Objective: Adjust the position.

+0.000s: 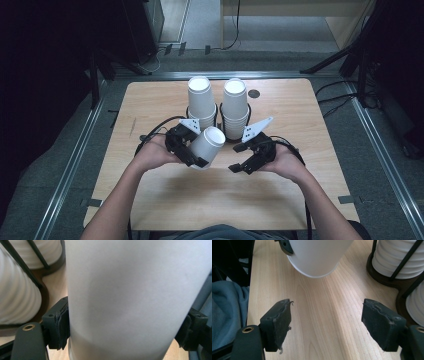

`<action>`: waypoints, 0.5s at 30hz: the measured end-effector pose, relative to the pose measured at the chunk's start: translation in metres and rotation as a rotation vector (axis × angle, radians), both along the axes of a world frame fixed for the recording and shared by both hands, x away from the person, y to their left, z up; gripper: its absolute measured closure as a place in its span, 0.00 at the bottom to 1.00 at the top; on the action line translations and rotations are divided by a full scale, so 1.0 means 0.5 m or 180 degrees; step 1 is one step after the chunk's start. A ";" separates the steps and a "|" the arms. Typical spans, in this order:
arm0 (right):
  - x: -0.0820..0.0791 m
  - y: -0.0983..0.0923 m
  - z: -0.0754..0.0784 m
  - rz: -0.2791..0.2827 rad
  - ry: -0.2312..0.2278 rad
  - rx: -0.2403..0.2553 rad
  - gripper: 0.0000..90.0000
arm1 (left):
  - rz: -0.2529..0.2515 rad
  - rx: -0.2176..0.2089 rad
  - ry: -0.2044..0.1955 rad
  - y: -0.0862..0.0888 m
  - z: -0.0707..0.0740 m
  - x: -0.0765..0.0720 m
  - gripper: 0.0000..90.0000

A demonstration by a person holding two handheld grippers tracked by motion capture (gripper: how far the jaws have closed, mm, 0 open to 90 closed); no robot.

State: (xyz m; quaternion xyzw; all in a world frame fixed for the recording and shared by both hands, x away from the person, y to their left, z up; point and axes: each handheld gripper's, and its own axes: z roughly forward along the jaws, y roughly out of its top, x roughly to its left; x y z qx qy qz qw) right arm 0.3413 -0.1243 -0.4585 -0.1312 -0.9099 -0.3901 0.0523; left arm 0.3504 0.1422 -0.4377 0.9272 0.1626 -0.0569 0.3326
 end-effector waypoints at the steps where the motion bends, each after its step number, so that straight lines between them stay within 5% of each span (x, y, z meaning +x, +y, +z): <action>1: 0.000 -0.002 0.001 -0.0010 -0.0015 0.0023 0.26 | 0.0006 0.0018 0.0018 -0.004 0.008 0.002 0.19; 5: 0.002 -0.006 0.002 -0.0016 -0.0046 0.0074 0.26 | -0.0024 0.0123 -0.0009 -0.015 0.004 -0.002 0.19; 10: 0.001 -0.004 0.002 0.0020 -0.0088 0.0090 0.26 | -0.0156 0.0410 -0.0026 -0.041 -0.022 -0.004 0.19; 15: -0.001 -0.002 0.004 0.0017 -0.0131 0.0106 0.24 | -0.0212 0.0522 -0.0065 -0.054 -0.034 -0.003 0.19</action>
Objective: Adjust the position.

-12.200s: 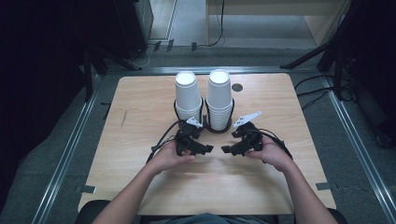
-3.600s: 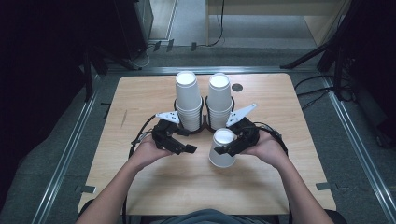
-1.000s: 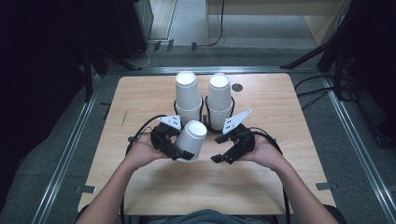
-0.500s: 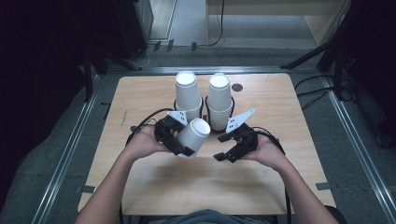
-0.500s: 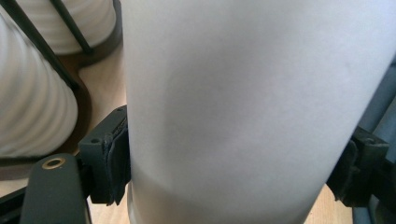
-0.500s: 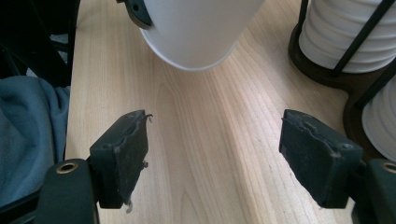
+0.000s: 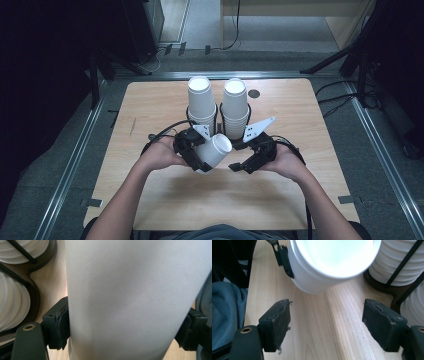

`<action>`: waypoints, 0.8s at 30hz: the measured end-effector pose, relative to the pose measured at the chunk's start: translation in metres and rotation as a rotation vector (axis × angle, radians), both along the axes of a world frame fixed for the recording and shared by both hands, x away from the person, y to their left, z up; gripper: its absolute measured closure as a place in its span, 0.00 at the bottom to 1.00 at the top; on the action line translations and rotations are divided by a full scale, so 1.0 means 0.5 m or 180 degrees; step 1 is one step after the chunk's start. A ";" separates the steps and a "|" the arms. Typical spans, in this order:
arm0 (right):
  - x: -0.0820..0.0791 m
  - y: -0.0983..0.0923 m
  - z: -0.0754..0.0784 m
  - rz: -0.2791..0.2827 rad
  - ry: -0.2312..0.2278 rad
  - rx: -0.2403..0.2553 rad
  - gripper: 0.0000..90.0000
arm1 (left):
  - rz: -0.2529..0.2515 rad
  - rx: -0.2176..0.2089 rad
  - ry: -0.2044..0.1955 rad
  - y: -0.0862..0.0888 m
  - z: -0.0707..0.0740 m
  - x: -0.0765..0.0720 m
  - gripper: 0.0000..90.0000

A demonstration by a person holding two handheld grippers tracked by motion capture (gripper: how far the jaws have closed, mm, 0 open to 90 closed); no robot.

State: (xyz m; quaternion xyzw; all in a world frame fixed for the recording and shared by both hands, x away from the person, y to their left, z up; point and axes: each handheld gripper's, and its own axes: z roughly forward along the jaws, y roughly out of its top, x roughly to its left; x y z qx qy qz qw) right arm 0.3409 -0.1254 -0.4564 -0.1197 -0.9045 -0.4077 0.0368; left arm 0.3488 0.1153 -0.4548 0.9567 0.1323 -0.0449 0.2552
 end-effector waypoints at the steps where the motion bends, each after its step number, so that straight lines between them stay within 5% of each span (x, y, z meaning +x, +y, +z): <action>1: 0.000 0.000 0.000 0.0000 0.0000 0.0000 0.24 | 0.0000 0.0000 0.0000 0.000 0.000 0.000 0.19; 11: -0.004 0.016 0.005 0.0079 -0.0042 0.0002 0.21 | -0.0244 0.0139 0.0052 -0.045 -0.022 -0.008 0.19; 24: -0.012 0.043 -0.003 0.0314 -0.0005 -0.0214 0.26 | -0.0459 0.0191 0.0069 -0.073 -0.038 -0.021 0.16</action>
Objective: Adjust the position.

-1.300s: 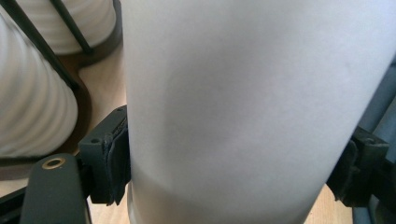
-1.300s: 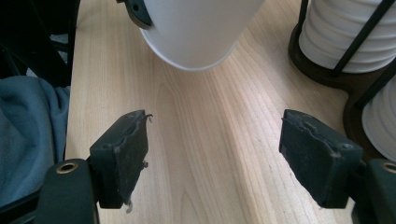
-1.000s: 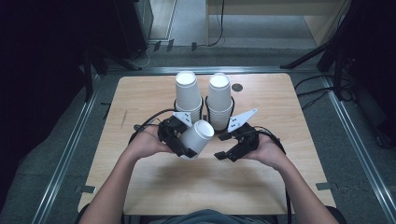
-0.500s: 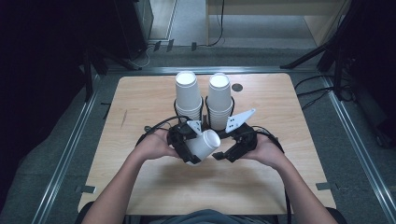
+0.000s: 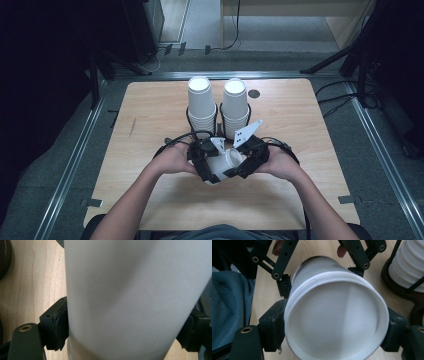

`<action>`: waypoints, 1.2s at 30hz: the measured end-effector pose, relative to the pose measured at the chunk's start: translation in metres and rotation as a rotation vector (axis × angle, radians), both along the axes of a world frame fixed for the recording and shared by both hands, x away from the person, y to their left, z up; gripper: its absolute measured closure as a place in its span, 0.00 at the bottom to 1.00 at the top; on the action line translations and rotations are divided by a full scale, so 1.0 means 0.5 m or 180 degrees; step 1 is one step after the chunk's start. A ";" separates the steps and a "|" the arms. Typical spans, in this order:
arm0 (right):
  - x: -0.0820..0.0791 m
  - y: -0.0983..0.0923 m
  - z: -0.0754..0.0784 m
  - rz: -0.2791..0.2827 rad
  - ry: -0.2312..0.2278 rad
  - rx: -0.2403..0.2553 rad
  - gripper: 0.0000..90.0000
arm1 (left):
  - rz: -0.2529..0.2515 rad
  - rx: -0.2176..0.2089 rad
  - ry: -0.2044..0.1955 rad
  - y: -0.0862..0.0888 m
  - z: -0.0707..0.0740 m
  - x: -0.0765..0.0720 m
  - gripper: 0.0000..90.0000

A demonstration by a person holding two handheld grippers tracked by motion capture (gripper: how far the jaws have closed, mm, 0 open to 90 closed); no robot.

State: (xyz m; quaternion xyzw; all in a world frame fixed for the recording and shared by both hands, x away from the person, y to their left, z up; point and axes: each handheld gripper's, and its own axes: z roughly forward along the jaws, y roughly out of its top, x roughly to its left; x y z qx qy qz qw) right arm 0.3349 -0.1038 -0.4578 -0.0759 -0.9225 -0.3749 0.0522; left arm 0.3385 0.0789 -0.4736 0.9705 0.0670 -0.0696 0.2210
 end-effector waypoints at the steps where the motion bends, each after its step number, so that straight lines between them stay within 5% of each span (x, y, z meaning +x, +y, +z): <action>1: 0.000 0.000 0.000 0.0000 0.0000 0.0000 0.26 | 0.0012 -0.0020 -0.0021 0.001 0.001 -0.001 0.16; 2: 0.000 -0.002 0.003 -0.0011 -0.0032 0.0010 0.26 | 0.0175 -0.0173 0.0029 0.004 0.004 0.001 0.09; 6: 0.003 -0.012 0.009 -0.0057 -0.0023 0.0057 0.26 | 0.0253 -0.0307 0.0066 0.007 0.004 0.004 0.00; 15: 0.005 -0.034 0.021 -0.0143 -0.0045 0.0205 0.26 | 0.0387 -0.0639 -0.0041 0.026 0.016 0.004 0.00; 19: 0.004 -0.041 0.028 -0.0204 -0.0044 0.0298 0.26 | 0.0486 -0.0988 -0.0012 0.049 0.029 0.007 0.00; 25: 0.005 -0.046 0.030 -0.0241 -0.0029 0.0372 0.26 | 0.0599 -0.1278 0.0078 0.073 0.028 0.012 0.00; 36: 0.003 -0.061 0.055 -0.0288 -0.0024 0.0635 0.26 | 0.0609 -0.1407 0.0167 0.078 0.013 0.012 0.00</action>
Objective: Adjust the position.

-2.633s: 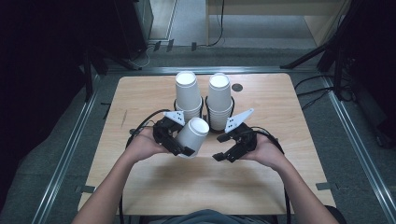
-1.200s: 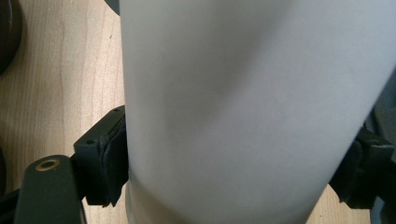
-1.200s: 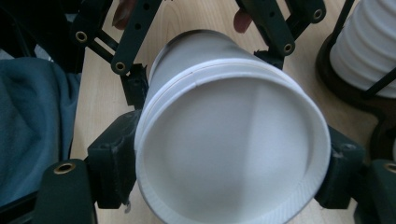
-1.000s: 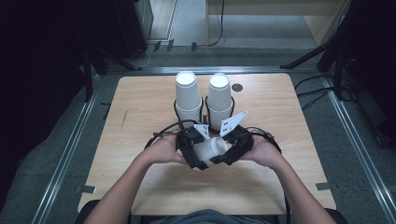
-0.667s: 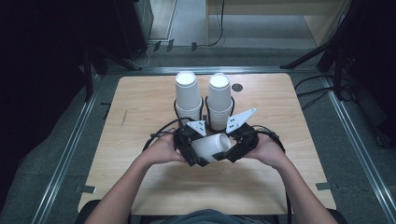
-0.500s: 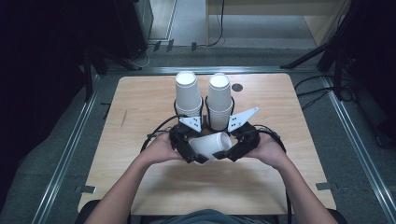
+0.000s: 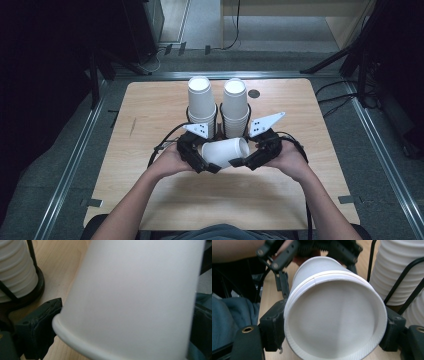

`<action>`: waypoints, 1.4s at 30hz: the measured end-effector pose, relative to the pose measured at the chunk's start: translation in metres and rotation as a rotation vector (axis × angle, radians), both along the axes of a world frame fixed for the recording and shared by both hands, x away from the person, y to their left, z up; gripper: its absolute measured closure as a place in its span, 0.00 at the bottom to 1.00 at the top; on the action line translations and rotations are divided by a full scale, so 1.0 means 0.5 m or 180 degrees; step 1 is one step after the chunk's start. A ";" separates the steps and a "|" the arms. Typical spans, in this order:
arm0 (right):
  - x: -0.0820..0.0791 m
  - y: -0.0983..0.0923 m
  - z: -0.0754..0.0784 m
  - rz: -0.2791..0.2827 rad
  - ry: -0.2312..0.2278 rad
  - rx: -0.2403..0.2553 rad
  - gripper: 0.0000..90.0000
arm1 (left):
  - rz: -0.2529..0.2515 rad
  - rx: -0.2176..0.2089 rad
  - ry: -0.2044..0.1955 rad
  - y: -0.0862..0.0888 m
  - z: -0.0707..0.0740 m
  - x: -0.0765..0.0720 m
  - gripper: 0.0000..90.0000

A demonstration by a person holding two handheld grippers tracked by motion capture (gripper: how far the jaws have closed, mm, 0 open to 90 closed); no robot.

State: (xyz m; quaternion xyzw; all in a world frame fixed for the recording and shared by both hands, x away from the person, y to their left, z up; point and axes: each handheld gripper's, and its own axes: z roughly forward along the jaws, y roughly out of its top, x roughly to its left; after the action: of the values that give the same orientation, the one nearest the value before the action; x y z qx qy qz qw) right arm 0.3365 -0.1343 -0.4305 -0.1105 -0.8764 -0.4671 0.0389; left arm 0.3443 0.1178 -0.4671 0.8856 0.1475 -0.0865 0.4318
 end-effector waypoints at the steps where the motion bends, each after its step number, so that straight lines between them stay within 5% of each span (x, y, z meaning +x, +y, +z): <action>1: 0.000 0.000 0.000 0.0000 0.0000 0.0000 0.26 | 0.0000 -0.0032 0.0004 0.000 -0.002 0.000 0.00; 3: -0.001 -0.003 0.006 -0.0008 -0.0008 0.0053 0.26 | -0.0016 -0.0088 0.0057 -0.002 -0.002 0.000 0.00; 10: -0.002 -0.006 0.012 0.0022 0.0053 0.0223 0.26 | -0.0042 -0.0214 -0.0091 -0.004 0.010 -0.009 0.08; 18: -0.001 -0.011 0.008 0.0026 0.0038 0.0262 0.26 | -0.0030 -0.0140 -0.0116 -0.003 0.017 -0.008 0.13; 20: -0.001 -0.008 0.007 -0.0024 0.0033 0.0215 0.14 | -0.0034 -0.0084 -0.0053 0.000 0.019 -0.005 0.13; 33: -0.005 -0.001 -0.020 -0.0032 0.0057 -0.0259 0.15 | 0.0022 0.0145 -0.0085 0.031 0.040 -0.004 0.12; 42: -0.003 -0.004 -0.031 -0.0023 0.0031 -0.0434 0.15 | 0.0030 0.0370 -0.0148 0.044 0.050 -0.003 0.12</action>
State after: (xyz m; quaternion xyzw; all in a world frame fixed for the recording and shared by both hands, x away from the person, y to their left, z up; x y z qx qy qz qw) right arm 0.3350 -0.1361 -0.4462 -0.1183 -0.9056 -0.4059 0.0340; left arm 0.3429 0.1399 -0.4420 0.9103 0.1464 -0.0552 0.3833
